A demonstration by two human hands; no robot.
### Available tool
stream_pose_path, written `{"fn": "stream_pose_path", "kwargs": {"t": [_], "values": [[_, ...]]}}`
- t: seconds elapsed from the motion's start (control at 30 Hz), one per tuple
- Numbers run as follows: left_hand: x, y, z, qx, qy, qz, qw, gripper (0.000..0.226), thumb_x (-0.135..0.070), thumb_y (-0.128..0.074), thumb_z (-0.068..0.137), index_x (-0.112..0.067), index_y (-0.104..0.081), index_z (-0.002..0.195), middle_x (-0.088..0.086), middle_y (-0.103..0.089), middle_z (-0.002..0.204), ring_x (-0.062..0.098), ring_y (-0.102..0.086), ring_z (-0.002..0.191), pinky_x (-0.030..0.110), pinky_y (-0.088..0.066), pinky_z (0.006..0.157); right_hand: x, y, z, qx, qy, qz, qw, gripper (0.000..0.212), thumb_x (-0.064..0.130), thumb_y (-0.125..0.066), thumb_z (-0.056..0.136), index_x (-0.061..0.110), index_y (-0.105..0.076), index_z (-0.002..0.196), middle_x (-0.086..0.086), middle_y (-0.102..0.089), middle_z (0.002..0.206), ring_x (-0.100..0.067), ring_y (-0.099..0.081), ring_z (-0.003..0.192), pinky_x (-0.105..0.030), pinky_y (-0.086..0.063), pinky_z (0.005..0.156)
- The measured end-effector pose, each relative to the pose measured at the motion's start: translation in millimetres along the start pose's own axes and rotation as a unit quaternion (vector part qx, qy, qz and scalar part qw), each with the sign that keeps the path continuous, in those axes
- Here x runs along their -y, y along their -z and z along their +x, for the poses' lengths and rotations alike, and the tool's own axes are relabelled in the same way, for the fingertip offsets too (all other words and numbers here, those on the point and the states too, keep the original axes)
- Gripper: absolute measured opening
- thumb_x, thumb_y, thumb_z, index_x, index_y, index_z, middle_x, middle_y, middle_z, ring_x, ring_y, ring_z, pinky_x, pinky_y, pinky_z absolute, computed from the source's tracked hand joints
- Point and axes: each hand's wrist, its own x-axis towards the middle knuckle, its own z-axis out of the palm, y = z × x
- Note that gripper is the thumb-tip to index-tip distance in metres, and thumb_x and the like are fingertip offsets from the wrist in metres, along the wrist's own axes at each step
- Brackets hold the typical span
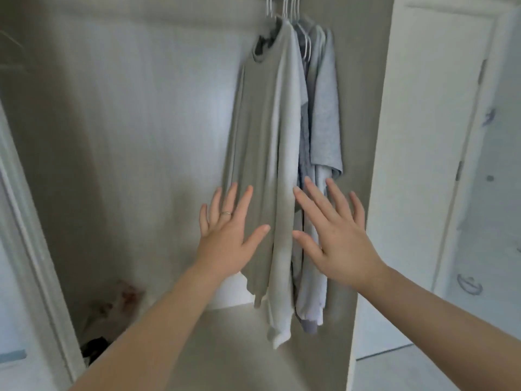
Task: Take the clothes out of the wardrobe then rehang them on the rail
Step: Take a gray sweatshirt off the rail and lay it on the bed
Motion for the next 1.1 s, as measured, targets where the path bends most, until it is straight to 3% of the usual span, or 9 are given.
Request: {"fn": "stream_pose_path", "kwargs": {"t": [0.2, 0.43, 0.73, 0.93, 1.1], "values": [[8, 37, 103, -0.040, 0.000, 0.045, 0.998, 0.079, -0.081, -0.013, 0.085, -0.050, 0.016, 0.150, -0.015, 0.020, 0.164, 0.010, 0.028, 0.147, 0.049, 0.011, 0.121, -30, 37, 115, -0.084, 0.066, -0.026, 0.994, 0.066, 0.062, -0.020, 0.098, 0.033, -0.015, 0.157, 0.011, -0.007, 0.165, -0.022, 0.004, 0.152, -0.058, -0.001, 0.118], [18, 57, 201, -0.053, 0.021, 0.053, 0.997, 0.085, -0.084, -0.012, 0.080, -0.048, 0.009, 0.153, -0.014, 0.015, 0.165, 0.012, 0.022, 0.149, 0.046, 0.010, 0.121, -60, 70, 223, -0.138, 0.042, -0.024, 0.989, 0.062, 0.062, -0.022, 0.096, 0.038, -0.014, 0.153, 0.015, -0.008, 0.163, -0.019, 0.003, 0.151, -0.055, 0.002, 0.117], [39, 56, 318, -0.086, 0.038, -0.007, 0.996, 0.077, -0.073, -0.032, 0.092, -0.042, -0.003, 0.157, -0.009, 0.003, 0.167, 0.017, 0.008, 0.152, 0.045, -0.001, 0.122, -76, 91, 314, -0.156, 0.022, -0.100, 0.982, 0.060, 0.056, -0.035, 0.097, 0.031, -0.029, 0.151, 0.012, -0.031, 0.157, -0.017, -0.018, 0.147, -0.049, -0.013, 0.116], [55, 35, 391, -0.089, 0.002, -0.056, 0.994, 0.076, -0.070, -0.035, 0.093, -0.041, -0.006, 0.157, -0.009, 0.000, 0.167, 0.018, 0.005, 0.152, 0.044, -0.005, 0.120, -73, 94, 360, -0.153, 0.006, -0.160, 0.975, 0.052, 0.052, -0.039, 0.096, 0.026, -0.042, 0.141, 0.001, -0.051, 0.139, -0.026, -0.041, 0.130, -0.045, -0.030, 0.100], [68, 13, 448, -0.084, -0.006, -0.107, 0.991, 0.077, -0.072, -0.037, 0.092, -0.042, -0.007, 0.156, -0.010, -0.003, 0.167, 0.020, -0.001, 0.153, 0.046, -0.009, 0.119, -72, 86, 388, -0.138, -0.020, -0.224, 0.965, 0.045, 0.050, -0.040, 0.096, 0.023, -0.052, 0.130, -0.004, -0.058, 0.126, -0.031, -0.049, 0.117, -0.041, -0.037, 0.092]]}}
